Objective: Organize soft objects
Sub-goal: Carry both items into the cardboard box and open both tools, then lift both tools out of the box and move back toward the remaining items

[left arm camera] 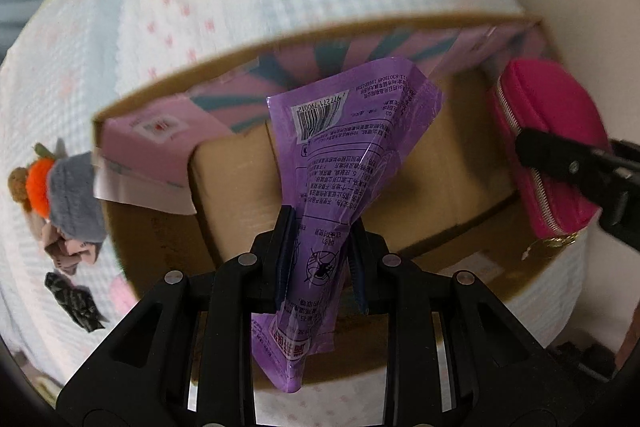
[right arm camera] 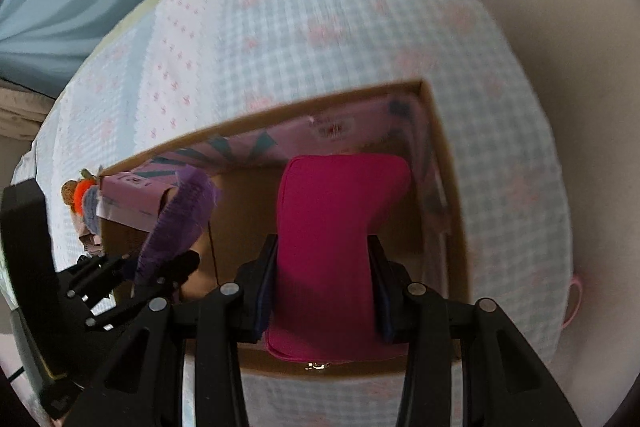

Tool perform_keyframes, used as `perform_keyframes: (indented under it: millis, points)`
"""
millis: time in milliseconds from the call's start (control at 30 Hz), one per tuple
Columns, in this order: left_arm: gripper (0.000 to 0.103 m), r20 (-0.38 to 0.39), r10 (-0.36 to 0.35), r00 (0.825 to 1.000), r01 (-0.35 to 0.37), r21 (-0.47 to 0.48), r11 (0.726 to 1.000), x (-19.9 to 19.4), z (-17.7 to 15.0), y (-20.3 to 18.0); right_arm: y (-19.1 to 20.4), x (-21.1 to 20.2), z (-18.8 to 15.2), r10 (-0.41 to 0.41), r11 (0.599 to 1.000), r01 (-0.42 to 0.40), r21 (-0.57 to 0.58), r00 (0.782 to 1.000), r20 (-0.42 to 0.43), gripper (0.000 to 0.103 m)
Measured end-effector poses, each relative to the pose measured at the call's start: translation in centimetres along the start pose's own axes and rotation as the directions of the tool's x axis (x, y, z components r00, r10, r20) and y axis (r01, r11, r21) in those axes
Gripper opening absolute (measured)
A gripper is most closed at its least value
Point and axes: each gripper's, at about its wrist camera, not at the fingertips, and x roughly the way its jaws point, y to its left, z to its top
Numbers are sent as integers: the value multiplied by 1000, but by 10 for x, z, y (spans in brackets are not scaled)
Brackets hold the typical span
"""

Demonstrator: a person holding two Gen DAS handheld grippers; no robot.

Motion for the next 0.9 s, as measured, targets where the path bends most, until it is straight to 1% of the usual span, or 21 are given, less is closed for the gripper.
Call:
perform_keyframes:
  millis: [100,133,167,200,233,267,300,333,367,400,433,467,600,700,900]
  points:
    - [22,-63,23,998,-22,17,1000,20,0,1,-3,15,2,20,1000,-20,25,999,-36,38]
    - [25,-84,24,996,-22,24,999,26,-1,1,-3,18,2,25,999,-24,27,999,-43,38]
    - [30,-97,29,995,-26,29,999,30,-1,0,-3,22,3,31,999,-30,24,998,-50,39]
    - [53,-107,31,994,-27,36,999,34,-1,0,-1,23,3,33,999,-32,19,998,-53,40]
    - [92,-106,26,994,-22,41,999,35,0,-1,1,24,5,25,1000,-24,10,999,-45,40]
    - [102,-95,30,995,-25,53,998,34,0,-2,4,25,6,10,1000,-11,-7,999,-31,46]
    - [103,-81,47,996,-41,74,996,33,2,-4,6,24,7,6,1000,-6,-18,1000,-14,64]
    - [103,-59,81,995,-75,98,992,30,3,-8,6,24,8,10,1000,-10,-26,1000,-3,80]
    - [103,-34,104,994,-99,115,988,27,3,-11,7,24,9,18,999,-18,-32,1000,-1,103]
    - [103,-13,99,995,-96,125,987,23,3,-12,8,25,10,26,999,-26,-37,1000,-4,103]
    - [103,-9,82,997,-80,132,988,20,3,-13,8,25,10,26,999,-27,-37,1000,-9,103]
    - [103,-12,68,998,-66,134,989,19,3,-12,8,27,10,26,999,-27,-34,1000,-16,103]
    - [103,-14,58,998,-56,107,993,14,3,-6,8,28,9,32,999,-33,-20,999,-21,103]
    - [103,-16,41,999,-40,76,996,11,3,0,10,25,7,39,999,-39,-11,999,-9,103]
    - [103,2,30,1000,-31,56,998,-4,-5,9,17,5,2,29,999,-29,-28,999,22,103]
